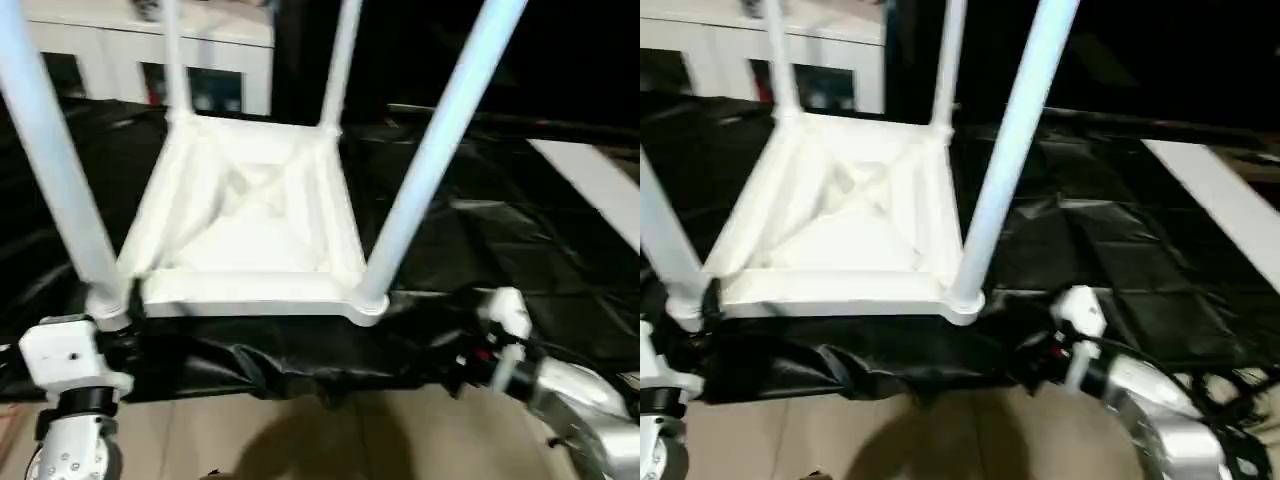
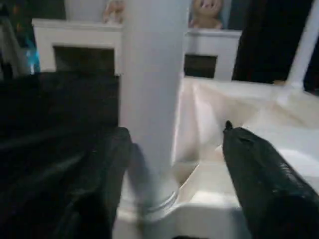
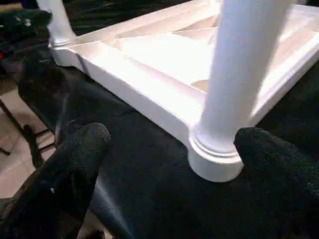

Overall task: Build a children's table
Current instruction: Rotate leg to tighten, then flip table

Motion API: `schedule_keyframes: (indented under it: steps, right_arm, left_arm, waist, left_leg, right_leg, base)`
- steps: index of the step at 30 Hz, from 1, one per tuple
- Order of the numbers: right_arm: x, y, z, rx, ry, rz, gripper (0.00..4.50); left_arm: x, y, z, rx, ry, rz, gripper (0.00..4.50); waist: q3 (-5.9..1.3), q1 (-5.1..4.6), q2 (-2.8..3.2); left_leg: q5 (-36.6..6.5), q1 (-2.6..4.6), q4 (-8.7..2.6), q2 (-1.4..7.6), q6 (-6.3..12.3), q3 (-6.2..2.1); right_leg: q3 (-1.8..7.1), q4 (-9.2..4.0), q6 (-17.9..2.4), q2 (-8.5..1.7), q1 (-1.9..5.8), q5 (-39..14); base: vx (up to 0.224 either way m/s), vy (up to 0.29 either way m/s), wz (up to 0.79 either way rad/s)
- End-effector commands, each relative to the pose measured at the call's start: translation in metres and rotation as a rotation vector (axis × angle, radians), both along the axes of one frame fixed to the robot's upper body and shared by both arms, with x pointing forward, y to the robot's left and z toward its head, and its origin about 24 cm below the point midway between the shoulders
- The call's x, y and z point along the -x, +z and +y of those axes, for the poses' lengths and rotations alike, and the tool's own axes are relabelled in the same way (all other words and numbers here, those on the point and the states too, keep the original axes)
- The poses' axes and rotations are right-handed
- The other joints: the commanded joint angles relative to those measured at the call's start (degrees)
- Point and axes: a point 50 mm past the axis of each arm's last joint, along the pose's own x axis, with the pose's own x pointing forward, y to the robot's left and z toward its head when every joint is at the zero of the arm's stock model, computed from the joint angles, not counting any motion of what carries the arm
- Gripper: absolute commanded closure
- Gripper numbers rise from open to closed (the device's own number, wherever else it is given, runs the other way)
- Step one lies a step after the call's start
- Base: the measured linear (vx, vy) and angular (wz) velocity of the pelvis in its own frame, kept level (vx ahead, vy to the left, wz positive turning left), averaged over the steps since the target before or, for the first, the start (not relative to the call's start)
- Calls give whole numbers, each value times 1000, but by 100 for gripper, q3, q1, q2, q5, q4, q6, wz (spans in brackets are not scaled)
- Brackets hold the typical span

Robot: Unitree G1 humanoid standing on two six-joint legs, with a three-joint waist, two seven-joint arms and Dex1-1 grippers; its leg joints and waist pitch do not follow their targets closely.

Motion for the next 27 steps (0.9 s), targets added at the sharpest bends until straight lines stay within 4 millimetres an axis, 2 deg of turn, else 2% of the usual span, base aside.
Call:
schedule_keyframes:
  steps: [1, 2, 4, 5, 7, 8, 10, 11, 12, 14, 16, 17, 20, 21, 22, 23, 25, 26, 27]
  right_arm:
    - [-4, 3, 5, -12, 33, -6, 0]
    - [-6, 2, 9, -16, 48, -8, 0]
    - [-10, 1, 19, -30, 75, -12, 0]
    - [-11, 0, 21, -29, 77, -14, 0]
    - [-14, -1, 25, -41, 86, -12, 0]
    - [-16, -2, 28, -43, 90, -16, 0]
    - [-18, -2, 33, -53, 100, -17, 0]
    - [-19, -2, 35, -58, 104, -16, 0]
    - [-20, -2, 38, -61, 110, -15, 0]
    - [-21, -2, 41, -60, 119, -17, 0]
    - [-22, -3, 44, -61, 125, -17, 0]
    - [-25, -4, 50, -74, 140, -11, 0]
    - [-28, -7, 56, -80, 166, -6, 0]
    - [-29, -8, 58, -83, 173, -4, 0]
    - [-29, -8, 59, -85, 179, -2, 0]
    - [-29, -8, 59, -86, 179, -2, 0]
    - [-30, -8, 65, -98, 237, 11, 0]
    - [-30, -8, 65, -98, 237, 11, 0]
    - [-31, -7, 67, -94, 266, 9, 0]
  left_arm:
    - [-7, -2, 2, 14, 4, 7, 95]
    - [-10, -2, 4, 13, 4, 15, 83]
    - [-18, -4, 9, 15, 17, 39, 78]
    - [-20, -4, 10, 14, 21, 43, 70]
    - [-23, -5, 12, 7, 27, 55, 46]
    - [-25, -4, 13, 7, 28, 51, 35]
    - [-29, -2, 14, 13, 22, 39, 35]
    - [-32, -1, 14, 15, 19, 35, 14]
    - [-34, -1, 15, 15, 21, 39, 5]
    - [-38, -1, 16, 16, 28, 49, 5]
    - [-41, -1, 17, 12, 35, 63, 5]
    - [-47, -1, 18, -1, 37, 76, 5]
    - [-54, -1, 16, 33, 35, 77, 5]
    - [-55, -1, 15, 42, 33, 82, 5]
    - [-56, -1, 14, 56, 28, 78, 21]
    - [-56, -1, 14, 58, 27, 77, 32]
    - [-58, 0, 13, 63, 43, 89, 40]
    - [-58, 0, 13, 63, 43, 89, 43]
    - [-59, 1, 13, 85, 64, 90, 55]
  waist:
    - [-164, 16, 106]
    - [-156, 5, 123]
    - [-161, -6, 120]
    - [-159, 0, 109]
    - [-168, 28, 106]
    - [-171, 43, 86]
    - [-186, 64, 84]
    - [-212, 103, 86]
    - [-213, 119, 89]
    - [-217, 162, 64]
    - [-224, 169, 63]
    - [-250, 168, 60]
    - [-266, 173, 65]
    - [-285, 166, 72]
    - [-308, 168, 76]
    - [-308, 176, 97]
    - [-321, 170, 60]
    - [-323, 171, 69]
    - [-330, 173, 53]
  left_leg:
    - [-2683, 80, -588, 136, -126, -79]
    - [-2709, 92, -600, 137, -122, -70]
    - [-2761, 88, -613, 134, -148, -74]
    - [-2821, 111, -605, 138, -171, -70]
    - [-2735, 117, -604, 151, -168, -53]
    - [-2631, 95, -611, 148, -141, -40]
    - [-2524, 91, -612, 154, -130, -33]
    - [-2310, 65, -609, 163, -121, -30]
    - [-2282, 64, -609, 164, -124, -25]
    - [-2320, 96, -586, 163, -104, 3]
    - [-2307, 92, -581, 163, -110, 5]
    - [-2092, 45, -571, 149, -107, -2]
    - [-1813, 12, -555, 153, -98, 7]
    - [-1641, -8, -555, 155, -107, 3]
    - [-1404, -13, -542, 154, -112, 5]
    - [-1357, -5, -552, 160, -101, 14]
    - [-1426, 2, -542, 158, -110, 26]
    - [-1409, 8, -535, 159, -96, 31]
    - [-1283, 4, -523, 157, -46, 35]
  right_leg:
    - [166, -627, -257, -260, 14, -2330]
    - [172, -612, -336, -234, -8, -2111]
    - [158, -584, -385, -227, 2, -1986]
    - [162, -585, -423, -232, -18, -1955]
    - [189, -561, -501, -240, -14, -1764]
    - [196, -541, -524, -242, 1, -1698]
    - [202, -539, -514, -252, 11, -1709]
    - [208, -518, -498, -261, 28, -1619]
    - [209, -519, -497, -258, 24, -1609]
    - [228, -544, -479, -261, -26, -1758]
    - [229, -545, -476, -263, -36, -1836]
    - [229, -506, -483, -263, -17, -1701]
    - [233, -455, -558, -259, -3, -1354]
    - [225, -416, -623, -252, 25, -1106]
    - [225, -377, -687, -236, 42, -727]
    - [220, -355, -757, -222, 47, -454]
    - [212, -324, -836, -196, 55, -244]
    - [218, -312, -871, -193, 52, -150]
    - [220, -298, -907, -193, 68, 37]
  base:
    - [0, 0, 0]
    - [0, 0, 0]
    - [0, 0, 0]
    - [0, 0, 0]
    - [0, 0, 0]
    - [0, 0, 0]
    - [0, 0, 0]
    - [0, 0, 0]
    - [0, 0, 0]
    - [0, 0, 0]
    - [0, 0, 0]
    - [0, 0, 0]
    - [0, 0, 0]
    - [0, 0, 0]
    - [0, 0, 0]
    - [0, 0, 0]
    - [0, 0, 0]
    - [0, 0, 0]
    - [0, 0, 0]
